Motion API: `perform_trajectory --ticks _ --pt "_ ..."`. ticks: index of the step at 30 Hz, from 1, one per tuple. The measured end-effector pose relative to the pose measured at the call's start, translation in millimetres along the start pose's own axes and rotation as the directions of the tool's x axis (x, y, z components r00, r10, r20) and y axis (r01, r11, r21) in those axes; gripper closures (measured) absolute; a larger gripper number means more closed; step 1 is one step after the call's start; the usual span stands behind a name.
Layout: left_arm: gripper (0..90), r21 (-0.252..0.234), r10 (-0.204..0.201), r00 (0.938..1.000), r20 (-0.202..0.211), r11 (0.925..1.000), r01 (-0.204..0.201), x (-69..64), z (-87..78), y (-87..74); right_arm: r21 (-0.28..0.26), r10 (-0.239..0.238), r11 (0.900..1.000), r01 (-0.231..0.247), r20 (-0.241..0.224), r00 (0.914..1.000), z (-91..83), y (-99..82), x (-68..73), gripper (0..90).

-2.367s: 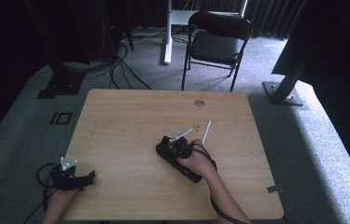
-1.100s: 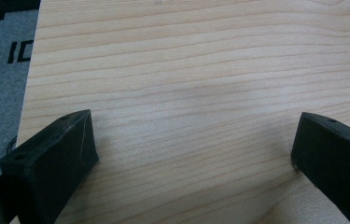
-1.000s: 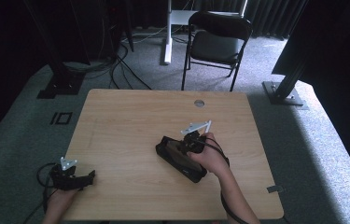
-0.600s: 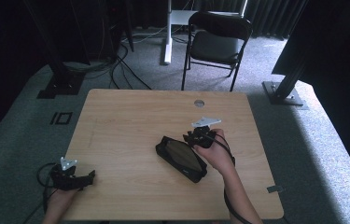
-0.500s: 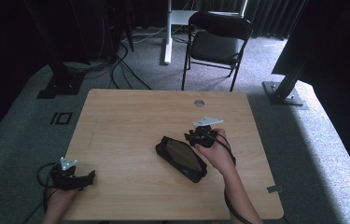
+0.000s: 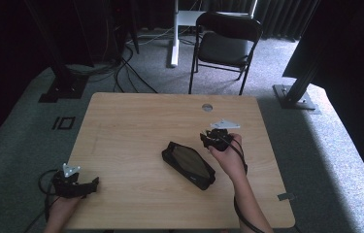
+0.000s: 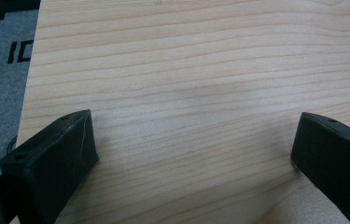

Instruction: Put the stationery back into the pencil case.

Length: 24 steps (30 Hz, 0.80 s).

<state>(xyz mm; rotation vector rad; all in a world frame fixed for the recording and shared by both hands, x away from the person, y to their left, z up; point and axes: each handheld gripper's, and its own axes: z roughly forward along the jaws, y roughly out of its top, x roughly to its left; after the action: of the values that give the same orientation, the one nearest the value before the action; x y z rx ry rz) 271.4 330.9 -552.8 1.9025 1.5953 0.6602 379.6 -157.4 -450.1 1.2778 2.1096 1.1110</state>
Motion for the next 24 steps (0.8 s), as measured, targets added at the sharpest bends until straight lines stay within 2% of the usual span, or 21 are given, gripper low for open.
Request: perform_trajectory --ticks 8,16,19,22,24 --pt "0.4 0.000 0.000 1.0000 0.000 1.0000 0.000 0.0 0.0 0.0 -0.007 0.041 0.9991 -0.041 0.040 0.9984 9.2 -7.6 -9.8 65.5" --pt "0.4 0.000 0.000 1.0000 0.000 1.0000 0.000 0.0 0.0 0.0 0.020 0.061 0.9978 -0.063 0.086 0.9944 22.3 -15.6 -19.3 63.1" --pt "0.4 0.000 0.000 1.0000 0.000 1.0000 0.000 0.0 0.0 0.0 0.005 0.082 0.9965 -0.083 0.133 0.9877 29.0 -18.0 -25.9 62.0" --pt "0.3 0.000 0.000 1.0000 0.000 1.0000 0.000 0.0 0.0 0.0 -0.016 0.123 0.9924 -0.122 0.186 0.9748 35.6 -20.3 -35.6 62.0" --pt "0.4 0.000 0.000 1.0000 0.000 1.0000 0.000 0.0 0.0 0.0 -0.010 0.147 0.9889 -0.148 0.198 0.9691 40.0 -21.7 -40.9 61.4"
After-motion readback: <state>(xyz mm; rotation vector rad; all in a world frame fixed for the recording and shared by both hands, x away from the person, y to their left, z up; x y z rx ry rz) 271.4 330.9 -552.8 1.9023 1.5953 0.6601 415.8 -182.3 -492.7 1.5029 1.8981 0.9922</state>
